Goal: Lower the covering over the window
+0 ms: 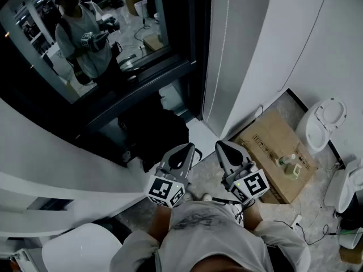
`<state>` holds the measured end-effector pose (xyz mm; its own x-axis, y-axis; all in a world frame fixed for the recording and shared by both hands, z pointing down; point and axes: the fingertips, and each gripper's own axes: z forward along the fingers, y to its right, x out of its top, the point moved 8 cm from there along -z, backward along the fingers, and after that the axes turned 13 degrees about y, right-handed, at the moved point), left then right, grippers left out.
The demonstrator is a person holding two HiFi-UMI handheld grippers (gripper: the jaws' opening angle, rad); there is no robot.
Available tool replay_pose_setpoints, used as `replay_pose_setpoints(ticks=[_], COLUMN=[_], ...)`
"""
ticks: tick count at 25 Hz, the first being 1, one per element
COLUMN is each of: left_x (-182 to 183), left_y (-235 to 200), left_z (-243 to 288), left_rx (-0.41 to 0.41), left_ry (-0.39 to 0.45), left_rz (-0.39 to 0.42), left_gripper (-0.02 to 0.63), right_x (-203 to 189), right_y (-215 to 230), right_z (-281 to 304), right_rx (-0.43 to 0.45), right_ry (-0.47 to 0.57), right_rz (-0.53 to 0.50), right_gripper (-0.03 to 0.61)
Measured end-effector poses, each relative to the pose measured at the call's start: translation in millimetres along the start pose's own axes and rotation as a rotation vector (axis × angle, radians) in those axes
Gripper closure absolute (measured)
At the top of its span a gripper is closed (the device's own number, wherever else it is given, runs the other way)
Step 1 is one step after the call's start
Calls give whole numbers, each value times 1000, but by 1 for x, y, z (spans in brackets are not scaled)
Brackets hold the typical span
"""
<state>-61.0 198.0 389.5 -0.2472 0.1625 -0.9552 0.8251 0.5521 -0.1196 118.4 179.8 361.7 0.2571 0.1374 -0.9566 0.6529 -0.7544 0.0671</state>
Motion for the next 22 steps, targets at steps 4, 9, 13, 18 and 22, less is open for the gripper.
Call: replay_pose_setpoints(ticks=[4, 9, 13, 18, 22], left_x=[-1, -2, -3, -7, -9], left_y=[1, 4, 9, 19, 31], left_z=[0, 1, 5, 12, 17], left_rx=[0, 1, 6, 18, 30], left_ry=[-2, -4, -8, -16, -16], left_rz=[0, -1, -3, -7, -6], left_gripper=[612, 612, 612, 612, 612], right_x=[-1, 0, 3, 3, 6], right_y=[-1, 3, 7, 17, 25], right_z=[0, -3, -7, -15, -22], right_rx=[1, -21, -18, -5, 9], right_ry=[-3, 6, 23, 12, 17], right_rz=[0, 6, 5, 16, 24], right_gripper=[563, 563, 561, 561, 561])
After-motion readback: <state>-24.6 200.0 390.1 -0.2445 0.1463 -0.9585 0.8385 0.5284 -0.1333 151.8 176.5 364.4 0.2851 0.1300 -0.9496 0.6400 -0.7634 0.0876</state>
